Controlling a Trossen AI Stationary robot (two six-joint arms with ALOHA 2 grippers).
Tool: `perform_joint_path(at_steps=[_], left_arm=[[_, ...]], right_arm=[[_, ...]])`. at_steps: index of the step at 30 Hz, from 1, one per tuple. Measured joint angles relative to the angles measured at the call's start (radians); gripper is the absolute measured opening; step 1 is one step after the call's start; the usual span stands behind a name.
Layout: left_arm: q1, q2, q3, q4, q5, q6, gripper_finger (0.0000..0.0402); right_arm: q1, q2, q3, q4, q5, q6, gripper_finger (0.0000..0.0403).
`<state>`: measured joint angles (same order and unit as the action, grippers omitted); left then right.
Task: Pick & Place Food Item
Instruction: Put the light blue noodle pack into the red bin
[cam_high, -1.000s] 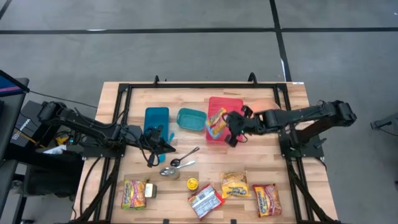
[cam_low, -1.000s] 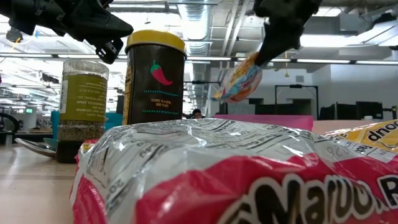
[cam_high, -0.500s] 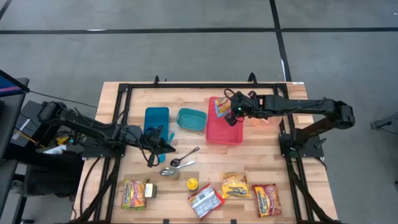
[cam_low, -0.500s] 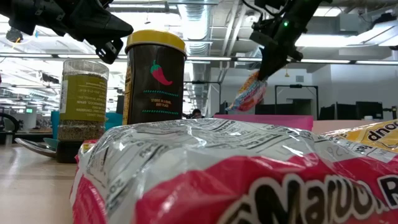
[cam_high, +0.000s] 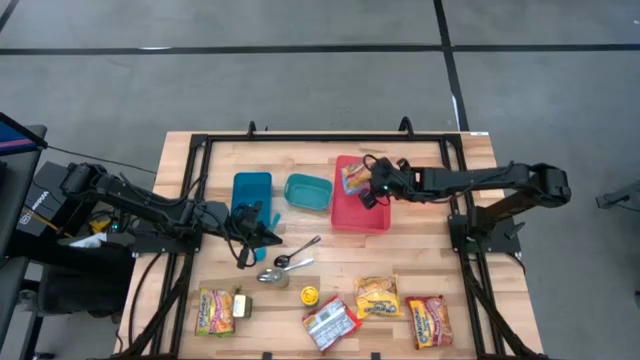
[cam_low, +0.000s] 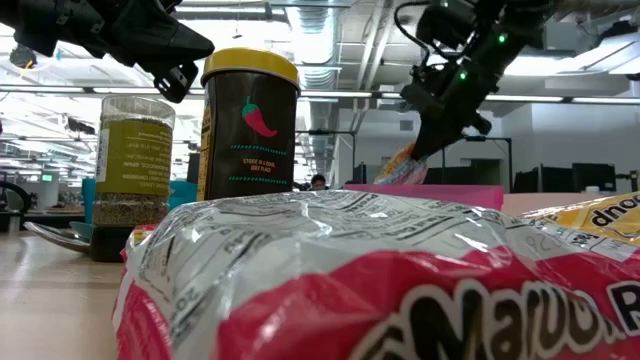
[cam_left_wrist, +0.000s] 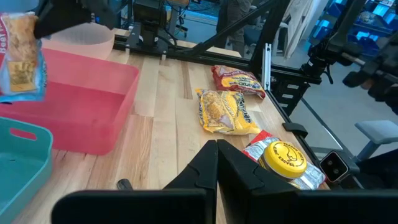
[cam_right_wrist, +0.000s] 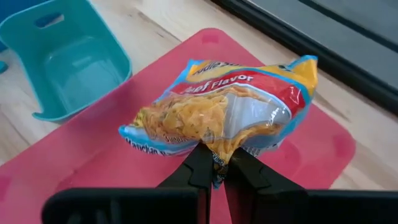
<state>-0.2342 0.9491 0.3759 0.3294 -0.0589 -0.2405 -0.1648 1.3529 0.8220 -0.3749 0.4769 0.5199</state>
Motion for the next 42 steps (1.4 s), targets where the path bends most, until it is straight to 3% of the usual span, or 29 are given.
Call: perform_joint_path(at_steps=[14, 20, 28, 42], left_arm=[[0.0, 0.0, 0.0, 0.0, 0.0, 0.0, 0.0], [0.0, 0.0, 0.0, 0.0, 0.0, 0.0, 0.0], [0.0, 0.0, 0.0, 0.0, 0.0, 0.0, 0.0], [0.0, 0.0, 0.0, 0.0, 0.0, 0.0, 0.0]], right_arm=[[-0.027, 0.013, -0.077, 0.164, -0.004, 0.057, 0.002], [-0.043, 0.1, -0.075, 0.232, -0.009, 0.057, 0.002], [-0.061, 0.192, -0.076, 0.238, -0.023, 0.057, 0.002], [-0.061, 0.137, -0.075, 0.153, -0.062, 0.084, 0.005]])
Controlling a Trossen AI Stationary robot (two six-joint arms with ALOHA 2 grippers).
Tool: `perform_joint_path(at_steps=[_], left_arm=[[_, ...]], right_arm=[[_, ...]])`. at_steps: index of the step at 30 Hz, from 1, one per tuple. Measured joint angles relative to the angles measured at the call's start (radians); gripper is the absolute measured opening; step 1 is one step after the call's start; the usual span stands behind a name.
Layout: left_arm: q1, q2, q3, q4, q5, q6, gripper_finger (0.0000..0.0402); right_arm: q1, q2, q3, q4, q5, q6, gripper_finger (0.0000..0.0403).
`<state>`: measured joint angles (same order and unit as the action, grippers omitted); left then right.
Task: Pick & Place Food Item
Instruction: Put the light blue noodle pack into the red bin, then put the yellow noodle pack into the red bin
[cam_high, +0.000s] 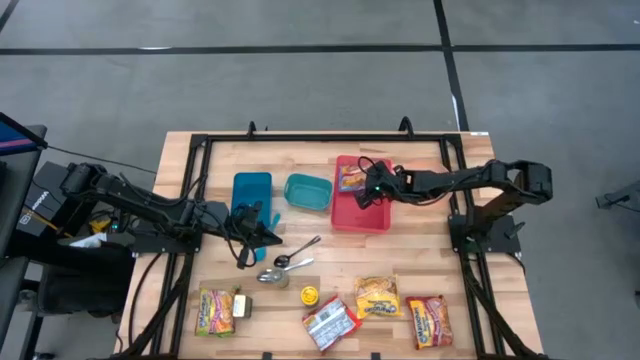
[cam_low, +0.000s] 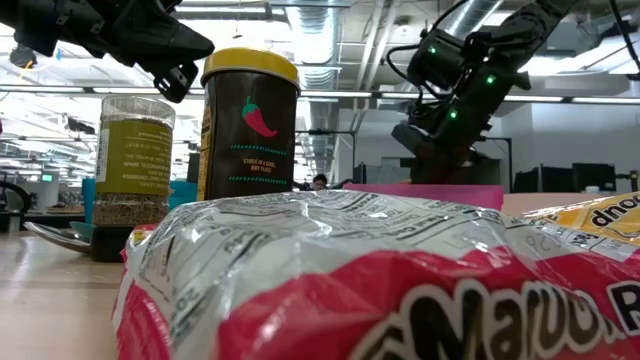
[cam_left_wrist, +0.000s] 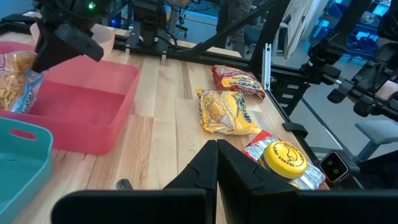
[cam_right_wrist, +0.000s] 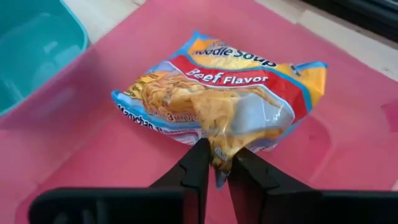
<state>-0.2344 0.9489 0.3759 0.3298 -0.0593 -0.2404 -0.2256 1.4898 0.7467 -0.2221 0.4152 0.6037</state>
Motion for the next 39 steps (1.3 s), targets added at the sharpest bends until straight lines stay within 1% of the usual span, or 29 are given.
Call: perform_joint_path(at_steps=[6, 12, 17, 21, 24, 27, 33, 39], left_arm=[[0.0, 0.0, 0.0, 0.0, 0.0, 0.0, 0.0], [0.0, 0.0, 0.0, 0.0, 0.0, 0.0, 0.0], [0.0, 0.0, 0.0, 0.0, 0.0, 0.0, 0.0], [0.0, 0.0, 0.0, 0.0, 0.0, 0.0, 0.0], [0.0, 0.0, 0.0, 0.0, 0.0, 0.0, 0.0], [0.0, 0.0, 0.0, 0.0, 0.0, 0.0, 0.0], [0.0, 0.0, 0.0, 0.0, 0.0, 0.0, 0.0], [0.0, 0.0, 0.0, 0.0, 0.0, 0.0, 0.0]], right_arm=[[-0.004, 0.0, 0.0, -0.055, -0.015, 0.0, 0.0087], [-0.024, 0.0, 0.0, -0.089, -0.033, 0.0, 0.015], [-0.035, 0.0, 0.0, -0.093, -0.102, -0.001, 0.0204], [-0.039, 0.0, 0.001, -0.113, -0.132, -0.005, 0.0231], [-0.039, 0.0, 0.034, -0.21, -0.13, -0.003, 0.0236], [-0.038, 0.0, 0.085, -0.316, -0.13, -0.006, 0.0232], [-0.011, 0.0, 0.175, -0.416, -0.127, -0.012, 0.022], [0.022, 0.0, 0.269, -0.553, -0.114, -0.01, 0.0211]])
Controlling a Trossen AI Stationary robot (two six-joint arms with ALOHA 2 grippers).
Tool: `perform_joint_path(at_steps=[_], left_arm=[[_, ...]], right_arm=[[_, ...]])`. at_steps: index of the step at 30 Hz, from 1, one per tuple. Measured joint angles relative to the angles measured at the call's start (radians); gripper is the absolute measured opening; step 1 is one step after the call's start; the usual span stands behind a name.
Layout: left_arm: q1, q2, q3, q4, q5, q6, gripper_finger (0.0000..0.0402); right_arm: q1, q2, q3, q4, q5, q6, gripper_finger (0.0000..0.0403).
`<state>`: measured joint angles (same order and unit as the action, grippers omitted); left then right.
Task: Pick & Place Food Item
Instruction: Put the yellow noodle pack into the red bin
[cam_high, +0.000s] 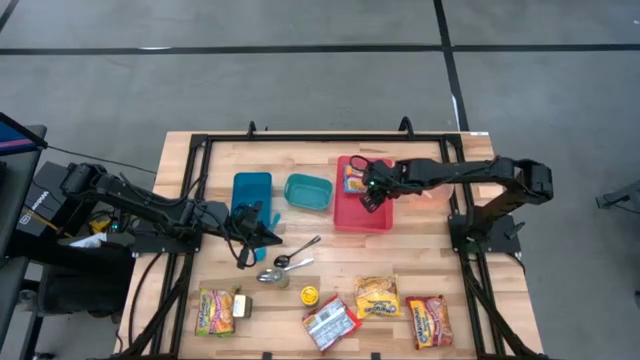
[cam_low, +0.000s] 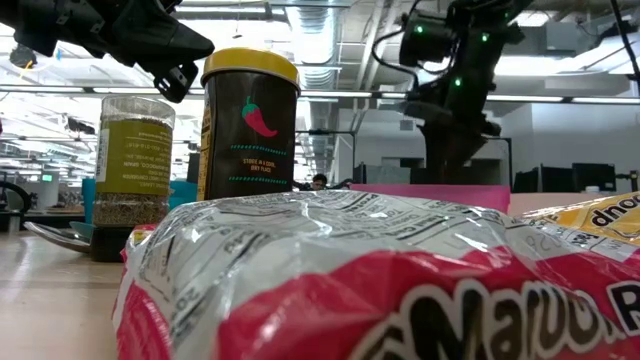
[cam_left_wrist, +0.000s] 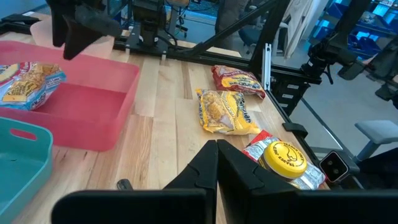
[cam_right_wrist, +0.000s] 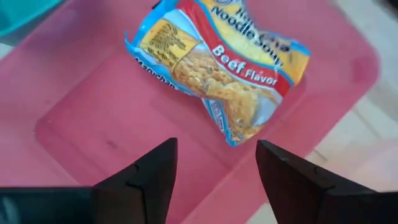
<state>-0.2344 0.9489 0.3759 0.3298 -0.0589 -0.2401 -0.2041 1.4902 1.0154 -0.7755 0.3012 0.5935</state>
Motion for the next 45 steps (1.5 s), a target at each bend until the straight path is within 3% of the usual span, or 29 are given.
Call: perform_joint_path(at_steps=[21, 35, 45], left_arm=[[0.0, 0.0, 0.0, 0.009, 0.0, 0.0, 0.0], [0.0, 0.0, 0.0, 0.009, 0.0, 0.0, 0.0], [0.0, 0.0, 0.0, 0.01, 0.0, 0.0, 0.0]], right_arm=[[0.34, 0.0, 0.098, -0.063, 0.07, -0.017, 0.0109], [0.592, 0.0, 0.095, -0.291, 0.065, 0.275, 0.0095], [0.637, 0.0, -0.012, -0.294, 0.025, 0.466, 0.0095]])
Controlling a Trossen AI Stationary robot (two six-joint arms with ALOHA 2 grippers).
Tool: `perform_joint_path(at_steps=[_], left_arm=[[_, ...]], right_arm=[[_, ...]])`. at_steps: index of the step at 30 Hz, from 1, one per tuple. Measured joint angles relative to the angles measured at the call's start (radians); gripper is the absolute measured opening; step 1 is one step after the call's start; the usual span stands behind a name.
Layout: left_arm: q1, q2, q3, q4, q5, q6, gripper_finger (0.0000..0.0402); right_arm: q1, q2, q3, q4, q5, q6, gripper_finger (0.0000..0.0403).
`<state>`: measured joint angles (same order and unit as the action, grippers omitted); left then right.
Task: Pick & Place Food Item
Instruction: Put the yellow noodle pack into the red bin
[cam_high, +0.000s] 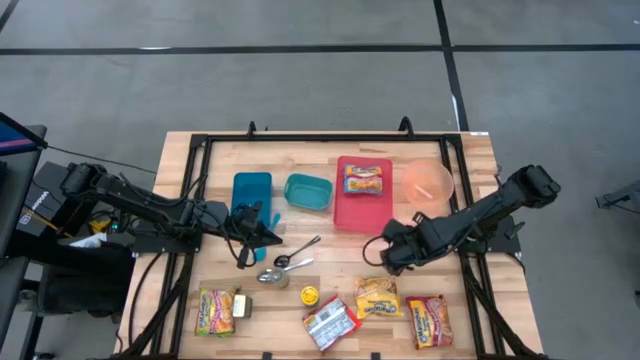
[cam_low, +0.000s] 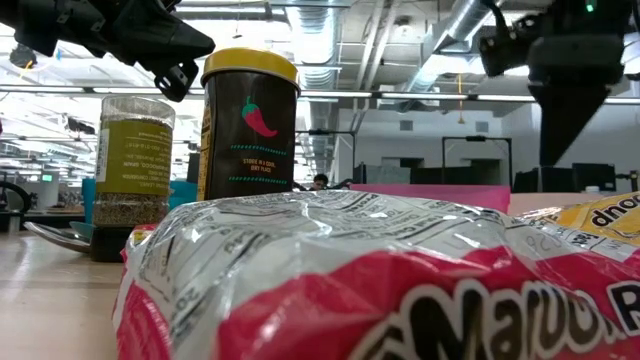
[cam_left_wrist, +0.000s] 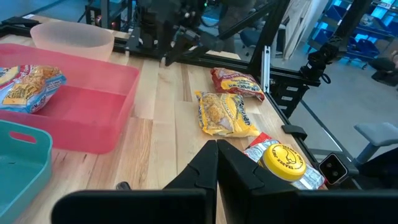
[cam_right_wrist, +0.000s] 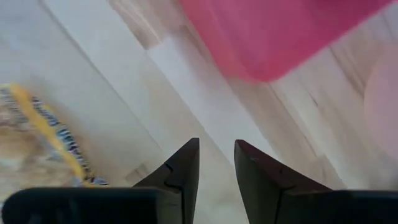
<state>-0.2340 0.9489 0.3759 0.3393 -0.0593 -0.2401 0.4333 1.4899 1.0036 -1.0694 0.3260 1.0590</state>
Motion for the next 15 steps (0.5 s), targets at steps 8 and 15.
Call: perform_joint_path(at_steps=[8, 15], left_arm=[[0.0, 0.0, 0.0, 0.0, 0.0, 0.0, 0.0], [0.0, 0.0, 0.0, 0.0, 0.0, 0.0, 0.0]], right_arm=[[0.004, 0.0, -0.102, 0.042, -0.059, 0.088, 0.0095], [0.067, 0.0, -0.153, 0.128, -0.064, 0.165, 0.0095]])
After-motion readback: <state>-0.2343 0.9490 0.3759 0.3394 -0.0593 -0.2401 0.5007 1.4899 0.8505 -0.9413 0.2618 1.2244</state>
